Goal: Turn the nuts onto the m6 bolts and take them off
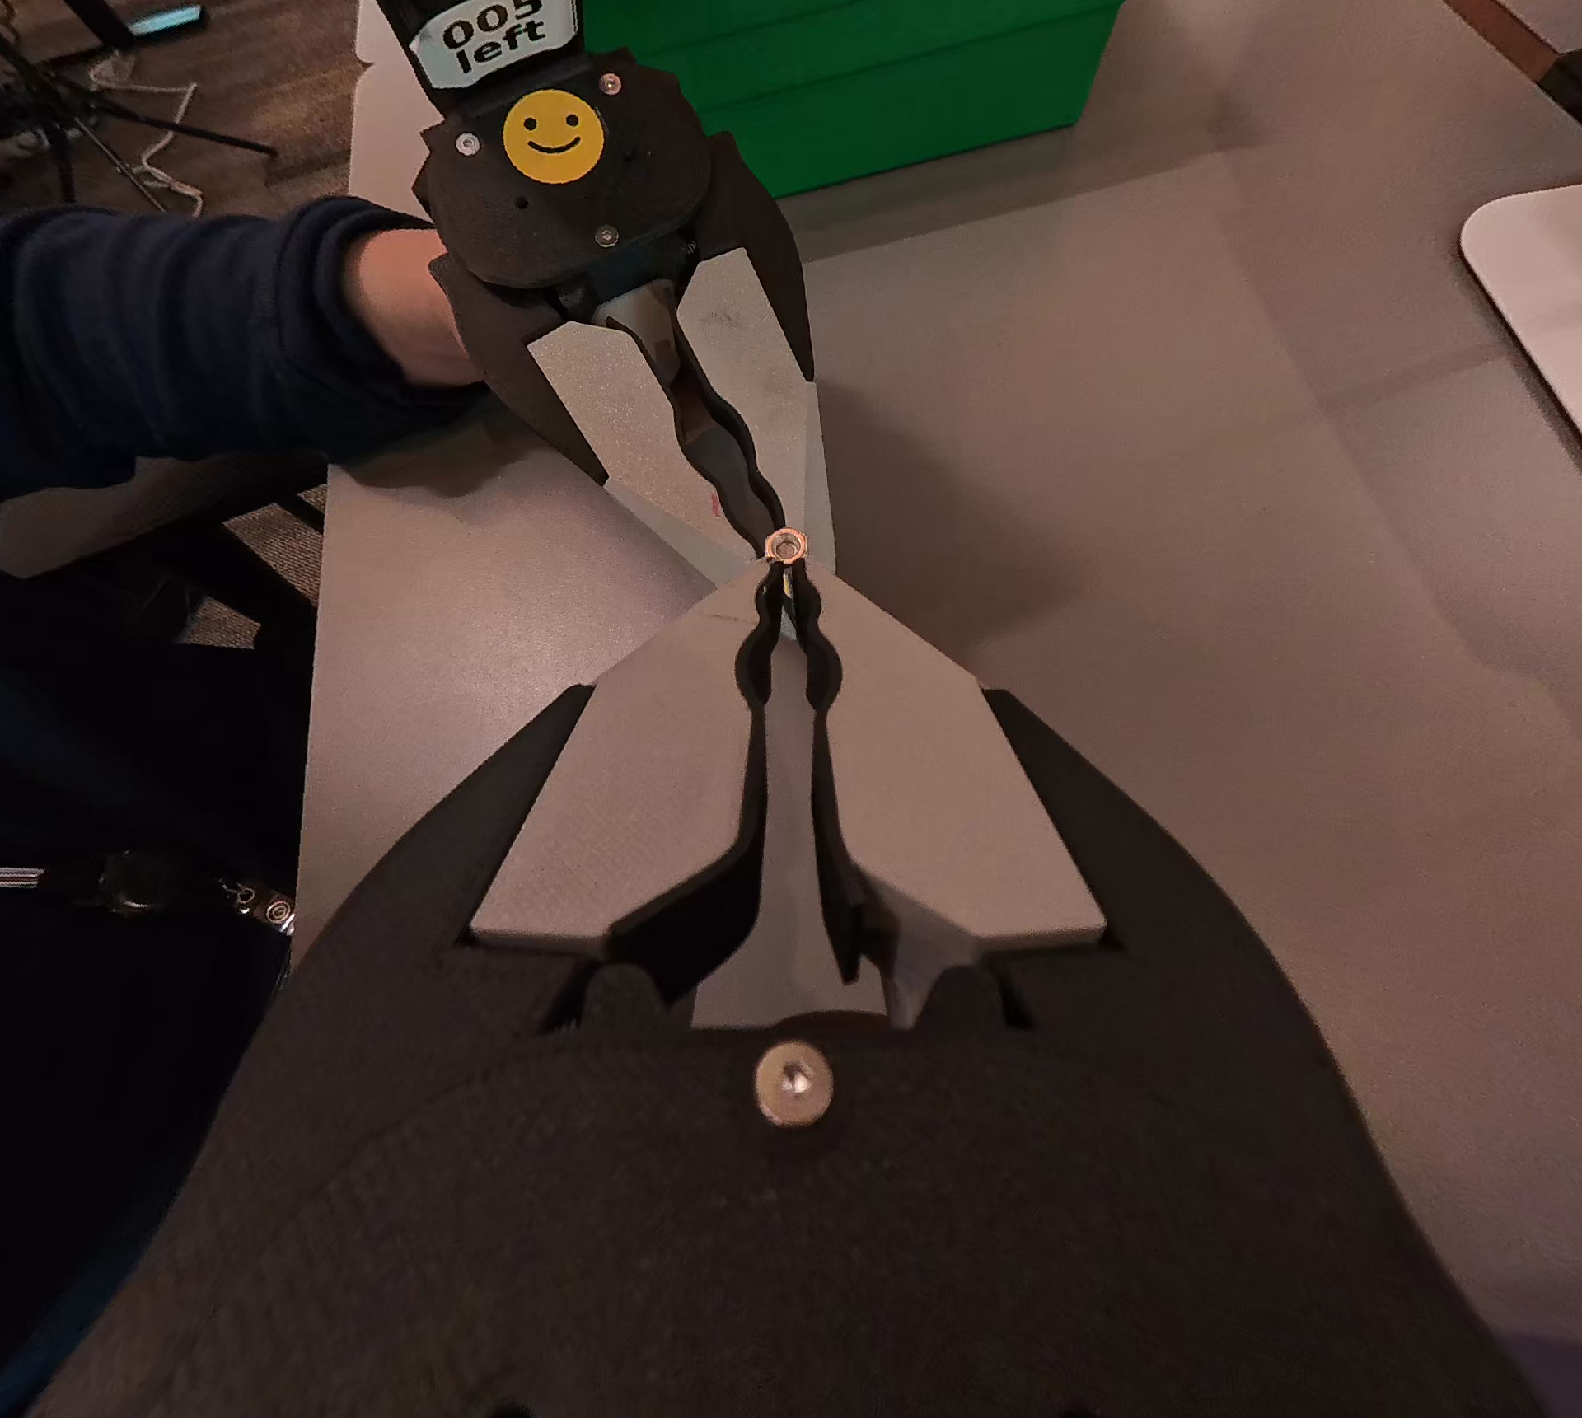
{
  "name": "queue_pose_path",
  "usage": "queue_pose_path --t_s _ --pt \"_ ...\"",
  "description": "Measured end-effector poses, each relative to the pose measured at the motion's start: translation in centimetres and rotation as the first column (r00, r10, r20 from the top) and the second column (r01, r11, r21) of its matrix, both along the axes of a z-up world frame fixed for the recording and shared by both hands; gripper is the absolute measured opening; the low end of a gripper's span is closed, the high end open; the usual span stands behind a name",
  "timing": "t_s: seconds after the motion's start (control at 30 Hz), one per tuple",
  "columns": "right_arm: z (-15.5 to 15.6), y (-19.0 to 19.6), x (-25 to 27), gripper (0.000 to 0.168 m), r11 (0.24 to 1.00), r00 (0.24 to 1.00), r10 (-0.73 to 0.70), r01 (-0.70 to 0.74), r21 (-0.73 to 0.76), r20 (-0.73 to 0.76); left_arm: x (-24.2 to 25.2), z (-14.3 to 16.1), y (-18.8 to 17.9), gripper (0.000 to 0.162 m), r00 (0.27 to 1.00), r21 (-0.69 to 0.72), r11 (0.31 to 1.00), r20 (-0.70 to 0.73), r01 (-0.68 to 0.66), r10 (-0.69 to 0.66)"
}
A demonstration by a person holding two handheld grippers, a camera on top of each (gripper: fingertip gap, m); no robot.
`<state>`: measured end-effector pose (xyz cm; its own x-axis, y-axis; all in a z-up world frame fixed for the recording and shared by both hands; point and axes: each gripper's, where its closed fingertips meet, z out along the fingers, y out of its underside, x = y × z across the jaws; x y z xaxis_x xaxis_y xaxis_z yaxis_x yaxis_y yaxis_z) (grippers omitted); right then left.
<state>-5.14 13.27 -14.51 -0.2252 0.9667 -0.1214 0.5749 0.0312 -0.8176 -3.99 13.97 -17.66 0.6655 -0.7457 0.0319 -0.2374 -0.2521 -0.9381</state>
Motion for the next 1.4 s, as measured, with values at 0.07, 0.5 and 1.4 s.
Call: queue_pose_path --t_s 0.07,0.5,1.4 --pt "0.0 0.0 0.0 0.000 1.000 1.000 -0.001 0.001 -0.006 -0.004 0.0 0.0 0.0 0.003 1.000 -0.001 1.000 0.004 -0.001 0.001" --pt "0.1 0.1 0.1 0.005 1.000 1.000 -0.002 0.001 -0.016 -0.011 0.0 0.0 0.0 0.004 1.000 -0.001 1.000 0.000 -0.001 0.001" --pt "2.2 0.3 -0.4 0.035 0.999 0.957 -0.042 0.034 -0.033 -0.286 -0.5 1.0 0.7 0.004 0.997 0.037 0.998 0.059 -0.042 0.040"
